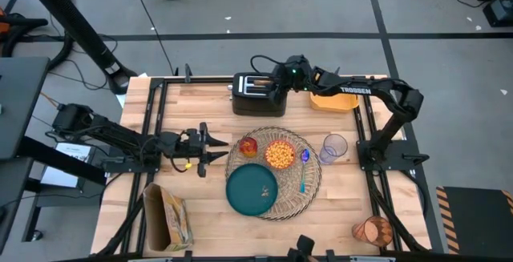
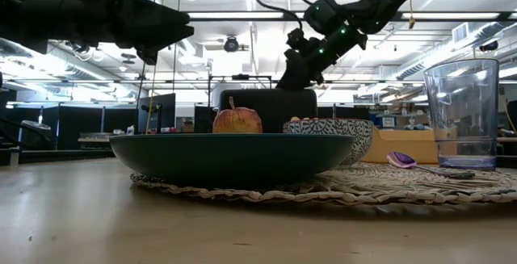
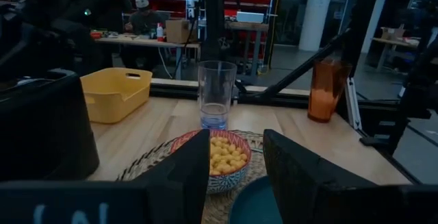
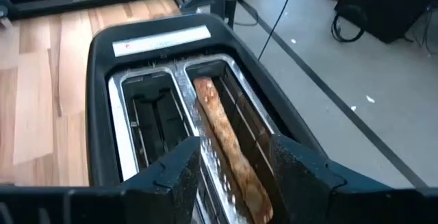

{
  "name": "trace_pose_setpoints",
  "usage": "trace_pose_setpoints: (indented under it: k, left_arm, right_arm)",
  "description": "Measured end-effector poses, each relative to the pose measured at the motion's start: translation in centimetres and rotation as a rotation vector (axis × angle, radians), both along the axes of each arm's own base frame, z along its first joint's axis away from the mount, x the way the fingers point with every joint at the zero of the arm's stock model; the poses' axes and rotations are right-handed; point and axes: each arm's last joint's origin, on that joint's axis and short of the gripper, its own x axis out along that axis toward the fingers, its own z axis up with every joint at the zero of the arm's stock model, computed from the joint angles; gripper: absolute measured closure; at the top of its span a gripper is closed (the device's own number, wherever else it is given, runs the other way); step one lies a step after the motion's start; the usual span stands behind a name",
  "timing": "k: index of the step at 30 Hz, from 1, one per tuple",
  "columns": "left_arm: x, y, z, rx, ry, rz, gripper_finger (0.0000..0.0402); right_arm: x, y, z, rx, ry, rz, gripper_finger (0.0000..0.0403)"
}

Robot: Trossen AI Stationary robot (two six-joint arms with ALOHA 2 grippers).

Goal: Arrange a breakfast setting
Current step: Put the toasted bread on the blue plate

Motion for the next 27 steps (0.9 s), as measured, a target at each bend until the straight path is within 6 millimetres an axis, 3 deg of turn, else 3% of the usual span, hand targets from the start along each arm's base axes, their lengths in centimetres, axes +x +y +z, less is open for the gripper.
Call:
trace_pose_setpoints:
  k: [20,27]
  left_arm:
    - [0.00,-0.01,0.00,0.013,0.001,0.000,0.0257]
    - [0.00,0.00,-0.01,0.014,0.002,0.001,0.0257]
  right_arm:
    - [-0.34,-0.10,-0.52,-0.029,0.080,0.022,0.0384]
    - [-0.24,-0.11,-0.19,-0.047,0.055,0.015,0.0383]
